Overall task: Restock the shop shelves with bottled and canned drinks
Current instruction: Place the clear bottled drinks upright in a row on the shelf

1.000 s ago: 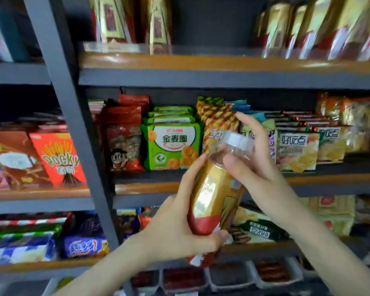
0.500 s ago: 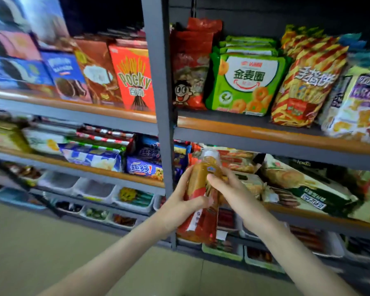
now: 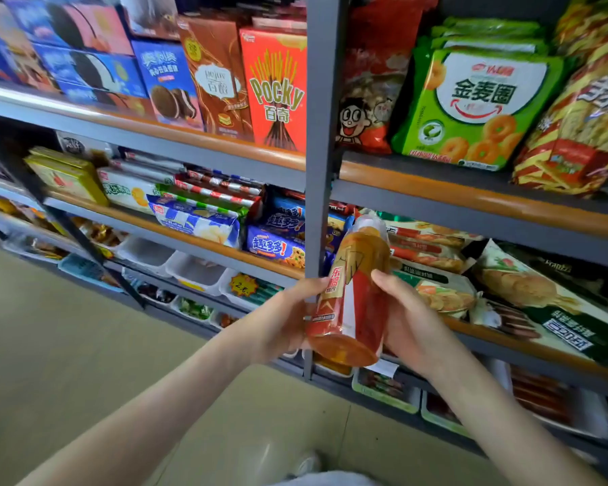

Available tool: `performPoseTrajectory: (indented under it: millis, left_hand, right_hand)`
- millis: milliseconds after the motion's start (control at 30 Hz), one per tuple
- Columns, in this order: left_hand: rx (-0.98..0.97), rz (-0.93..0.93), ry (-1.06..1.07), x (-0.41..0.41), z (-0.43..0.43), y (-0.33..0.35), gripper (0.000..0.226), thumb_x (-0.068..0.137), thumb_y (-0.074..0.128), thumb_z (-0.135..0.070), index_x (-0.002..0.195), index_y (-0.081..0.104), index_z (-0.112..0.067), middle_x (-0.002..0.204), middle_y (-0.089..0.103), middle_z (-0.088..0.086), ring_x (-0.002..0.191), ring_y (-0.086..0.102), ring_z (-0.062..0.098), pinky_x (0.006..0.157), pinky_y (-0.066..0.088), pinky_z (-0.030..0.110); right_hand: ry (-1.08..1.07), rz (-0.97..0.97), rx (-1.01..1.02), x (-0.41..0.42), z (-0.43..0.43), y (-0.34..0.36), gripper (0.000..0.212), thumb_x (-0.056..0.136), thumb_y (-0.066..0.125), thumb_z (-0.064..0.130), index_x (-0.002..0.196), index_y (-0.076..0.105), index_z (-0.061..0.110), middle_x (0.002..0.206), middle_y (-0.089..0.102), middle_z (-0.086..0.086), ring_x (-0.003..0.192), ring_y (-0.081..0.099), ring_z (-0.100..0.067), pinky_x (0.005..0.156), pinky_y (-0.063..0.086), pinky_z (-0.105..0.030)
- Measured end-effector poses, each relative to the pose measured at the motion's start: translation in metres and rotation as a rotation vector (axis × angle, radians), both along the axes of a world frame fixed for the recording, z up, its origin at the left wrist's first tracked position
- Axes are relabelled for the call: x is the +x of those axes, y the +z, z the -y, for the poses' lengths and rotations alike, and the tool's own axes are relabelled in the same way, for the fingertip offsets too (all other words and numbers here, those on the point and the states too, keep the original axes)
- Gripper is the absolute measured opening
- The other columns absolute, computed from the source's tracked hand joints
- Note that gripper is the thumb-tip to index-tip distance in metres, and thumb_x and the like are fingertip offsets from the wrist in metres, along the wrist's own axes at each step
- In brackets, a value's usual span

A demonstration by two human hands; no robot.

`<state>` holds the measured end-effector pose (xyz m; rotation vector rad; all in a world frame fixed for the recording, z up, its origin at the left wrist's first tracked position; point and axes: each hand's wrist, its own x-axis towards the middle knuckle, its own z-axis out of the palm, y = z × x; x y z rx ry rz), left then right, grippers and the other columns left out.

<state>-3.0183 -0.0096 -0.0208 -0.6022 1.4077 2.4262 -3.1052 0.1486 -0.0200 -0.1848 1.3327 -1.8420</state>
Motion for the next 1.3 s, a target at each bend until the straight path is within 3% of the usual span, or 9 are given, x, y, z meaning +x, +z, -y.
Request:
performPoseTrajectory:
  millis: [167,333,600,700,833,933,1100,1200,1300]
  left_hand:
    - [0.05,-0.055,-0.206,0.003,-0.002,-0.006,0.089,0.042,0.093,-0.051,0.117,0.062,-0.013,0.107,0.072,0.008,0.095,0.071,0.021,0.077,0.058,0.035]
    - [-0.527,-0.085,-0.313,-0.006,-0.004,-0.009,0.078,0.06,0.084,-0.046,0.125,0.051,-0.021,0.112,0.071,0.001,0.1,0.069,0.019,0.093,0.054,0.042]
    - [-1.181,-0.309,-0.129,-0.014,-0.016,-0.018,0.07,0.066,0.084,-0.043,0.117,0.036,-0.037,0.103,0.065,-0.014,0.087,0.065,0.007,0.079,0.056,0.027]
    - [-1.549,-0.359,0.054,-0.018,-0.023,-0.016,0.078,0.068,0.08,-0.046,0.133,0.041,-0.029,0.114,0.061,-0.003,0.092,0.063,0.021,0.072,0.049,0.029]
    - [-1.924,-0.505,0.172,-0.028,-0.029,-0.011,0.08,0.061,0.079,-0.055,0.128,0.054,-0.019,0.097,0.066,0.002,0.071,0.068,0.023,0.054,0.038,0.022]
    - [-1.572,-0.559,-0.024,-0.032,-0.014,0.018,0.059,0.071,0.059,-0.073,0.117,0.05,-0.037,0.091,0.065,-0.009,0.074,0.065,0.011,0.06,0.048,0.023]
    - [-0.492,-0.288,-0.544,-0.04,0.007,0.047,0.058,0.081,0.074,-0.039,0.132,0.046,-0.036,0.114,0.068,-0.01,0.107,0.065,0.013,0.086,0.053,0.026]
    - [-0.496,-0.313,-0.486,-0.044,-0.01,0.053,0.068,0.072,0.073,-0.04,0.133,0.046,-0.03,0.115,0.07,-0.003,0.103,0.068,0.019,0.089,0.054,0.033]
    - [-1.066,-0.389,-0.268,-0.048,-0.032,0.063,0.082,0.066,0.076,-0.056,0.137,0.04,-0.037,0.101,0.069,-0.014,0.093,0.068,0.011,0.091,0.052,0.031]
  right_hand:
    - [0.12,-0.03,0.021,0.0,-0.003,-0.008,0.054,0.082,0.058,0.034,0.131,0.054,0.01,0.123,0.065,-0.014,0.109,0.065,-0.027,0.087,0.057,-0.039]
    - [0.17,-0.238,0.254,-0.016,-0.016,-0.005,0.056,0.078,0.065,0.051,0.124,0.059,0.019,0.114,0.071,-0.004,0.109,0.065,-0.028,0.106,0.039,-0.056]
    - [0.108,-0.643,0.358,-0.019,-0.03,-0.005,0.063,0.072,0.08,0.037,0.124,0.044,0.042,0.12,0.061,0.014,0.113,0.059,-0.005,0.104,0.046,-0.039]
    - [-0.009,-0.762,0.398,-0.012,-0.024,-0.006,0.098,0.073,0.082,0.02,0.145,0.016,0.025,0.119,0.047,0.022,0.104,0.053,0.017,0.091,0.044,-0.008]
    - [-0.233,-0.592,0.221,-0.008,-0.017,-0.004,0.105,0.059,0.081,0.026,0.142,0.017,0.023,0.116,0.053,0.014,0.095,0.059,0.015,0.078,0.051,-0.01]
    - [-0.292,-0.516,0.091,-0.02,-0.029,0.003,0.1,0.057,0.091,0.024,0.135,0.029,0.027,0.119,0.059,0.006,0.107,0.064,-0.008,0.079,0.056,-0.027]
    - [-0.168,-0.35,-0.068,-0.027,-0.046,0.02,0.091,0.044,0.094,0.045,0.122,0.049,0.03,0.108,0.069,0.001,0.102,0.068,-0.024,0.07,0.058,-0.041]
    - [-0.216,-0.308,-0.103,-0.027,-0.047,0.029,0.085,0.063,0.087,0.042,0.132,0.039,0.029,0.122,0.064,-0.006,0.105,0.067,-0.027,0.072,0.058,-0.047]
    - [-0.294,-0.394,0.024,-0.031,-0.051,0.043,0.086,0.078,0.07,0.039,0.141,0.013,0.053,0.13,0.061,-0.002,0.109,0.066,-0.023,0.081,0.057,-0.049]
